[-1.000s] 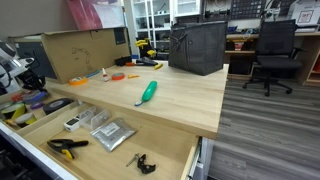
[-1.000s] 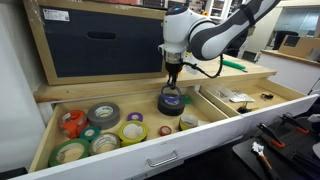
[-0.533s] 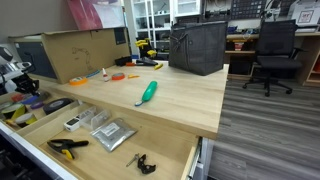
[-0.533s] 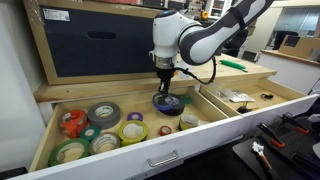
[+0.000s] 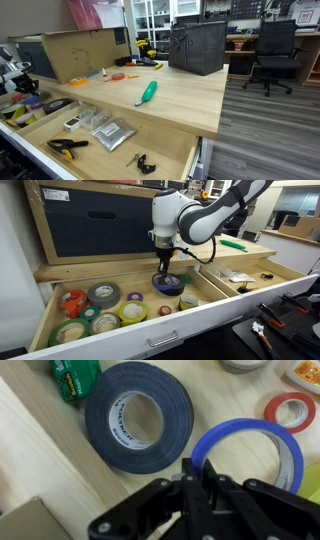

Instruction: Pick the blue masking tape and put in into the upper open drawer to the left

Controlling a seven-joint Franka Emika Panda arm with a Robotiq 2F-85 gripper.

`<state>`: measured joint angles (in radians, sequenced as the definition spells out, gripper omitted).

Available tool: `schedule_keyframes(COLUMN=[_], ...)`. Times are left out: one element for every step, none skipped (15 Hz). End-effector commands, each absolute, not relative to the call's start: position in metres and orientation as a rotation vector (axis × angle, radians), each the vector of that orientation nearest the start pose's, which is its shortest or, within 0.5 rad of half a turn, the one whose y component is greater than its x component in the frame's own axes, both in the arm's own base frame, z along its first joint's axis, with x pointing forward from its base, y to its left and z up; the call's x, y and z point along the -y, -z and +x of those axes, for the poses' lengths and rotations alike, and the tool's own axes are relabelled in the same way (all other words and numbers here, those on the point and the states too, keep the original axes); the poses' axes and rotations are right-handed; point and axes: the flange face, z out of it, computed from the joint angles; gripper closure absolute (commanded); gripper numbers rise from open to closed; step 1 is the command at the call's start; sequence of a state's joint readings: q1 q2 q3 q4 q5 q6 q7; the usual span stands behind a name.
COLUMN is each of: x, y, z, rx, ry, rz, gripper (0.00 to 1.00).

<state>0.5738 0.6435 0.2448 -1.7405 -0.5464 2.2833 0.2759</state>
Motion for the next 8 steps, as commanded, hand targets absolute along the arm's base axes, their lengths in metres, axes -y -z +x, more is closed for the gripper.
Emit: schedule_keyframes(x=[-0.469,-0.473,-0.476,-0.480,-0.485,-0.488,-0.491,-0.493], y=[-0.199,-0.193,-0.186,-0.179,-0.170,-0.163,-0.156,-0.150], z=[0.474,0.474,0.473,0.472,0.470,0.468,0.466,0.464], rx=[1.391,1.374,1.367,1.359,1.366,1.360,1.361,1.362], ry=[0.138,0.138,0.133,0.127,0.112,0.096,0.072,0.060], rz=[-3.055,-3.044,-3.032,-3.017,-3.007,-2.997,-2.994,-2.998], gripper=[0.97,0.97,0.97,0.97,0.97,0.97,0.97,0.97])
